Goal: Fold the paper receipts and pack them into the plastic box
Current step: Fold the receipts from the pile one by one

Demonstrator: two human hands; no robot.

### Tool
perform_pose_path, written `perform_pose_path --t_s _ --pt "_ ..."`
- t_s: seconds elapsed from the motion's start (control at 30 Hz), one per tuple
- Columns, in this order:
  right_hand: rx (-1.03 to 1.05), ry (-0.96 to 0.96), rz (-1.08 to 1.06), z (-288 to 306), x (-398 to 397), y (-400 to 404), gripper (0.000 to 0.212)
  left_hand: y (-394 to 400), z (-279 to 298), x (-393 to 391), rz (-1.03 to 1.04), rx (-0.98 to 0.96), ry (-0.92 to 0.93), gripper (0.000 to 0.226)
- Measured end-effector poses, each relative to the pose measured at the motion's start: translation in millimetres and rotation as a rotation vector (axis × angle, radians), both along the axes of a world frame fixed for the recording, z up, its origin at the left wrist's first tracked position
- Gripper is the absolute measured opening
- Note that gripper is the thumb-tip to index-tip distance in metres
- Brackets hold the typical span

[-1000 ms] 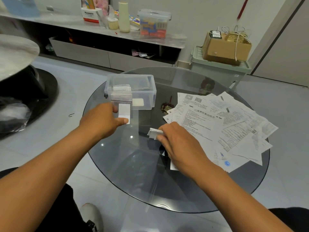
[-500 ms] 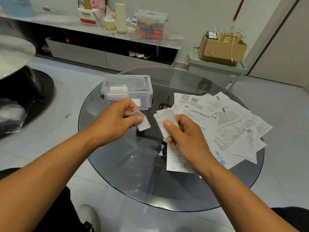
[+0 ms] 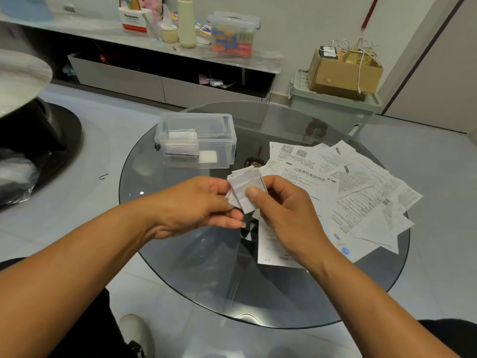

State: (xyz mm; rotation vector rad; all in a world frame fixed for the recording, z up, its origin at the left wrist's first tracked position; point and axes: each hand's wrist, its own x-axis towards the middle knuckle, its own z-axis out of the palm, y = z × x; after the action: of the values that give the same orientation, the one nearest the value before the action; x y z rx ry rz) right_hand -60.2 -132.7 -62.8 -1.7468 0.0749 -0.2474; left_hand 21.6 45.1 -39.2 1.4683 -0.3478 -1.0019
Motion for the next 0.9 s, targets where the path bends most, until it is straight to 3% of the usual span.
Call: perform_pose_path --t_s 0.13,0.33,0.47,0.6,0.77,0.83,0.9 --pt "-0.146 -0.013 -0.019 -1 -2 -3 0.020 2 5 -4 -0.135 -0.035 -0.033 0.038" --pt "-0.538 -0.067 0.036 1 0 -11 0.032 3 -3 3 0.078 0.103 -0.305 0.027" --pt "-0.752 -0.086 0.125 -7 0 -6 0.038 6 -7 -2 0.008 0.230 -0.480 0.014" --pt "-0.796 -0.072 0.106 -12 -1 6 0.039 1 -10 -11 0.035 0.288 -0.536 0.024" --pt "-0.759 -0.063 0.091 -9 0 7 0.017 9 2 -7 -0.046 0.284 -0.531 0.042" --pt "-0.707 -0.029 0.016 -5 0 3 0.010 19 14 5 0.060 0.321 -0.739 0.047" --pt "-0.607 -0.002 -0.072 2 -1 -3 0.007 29 25 22 0.229 0.502 -1.132 0.057"
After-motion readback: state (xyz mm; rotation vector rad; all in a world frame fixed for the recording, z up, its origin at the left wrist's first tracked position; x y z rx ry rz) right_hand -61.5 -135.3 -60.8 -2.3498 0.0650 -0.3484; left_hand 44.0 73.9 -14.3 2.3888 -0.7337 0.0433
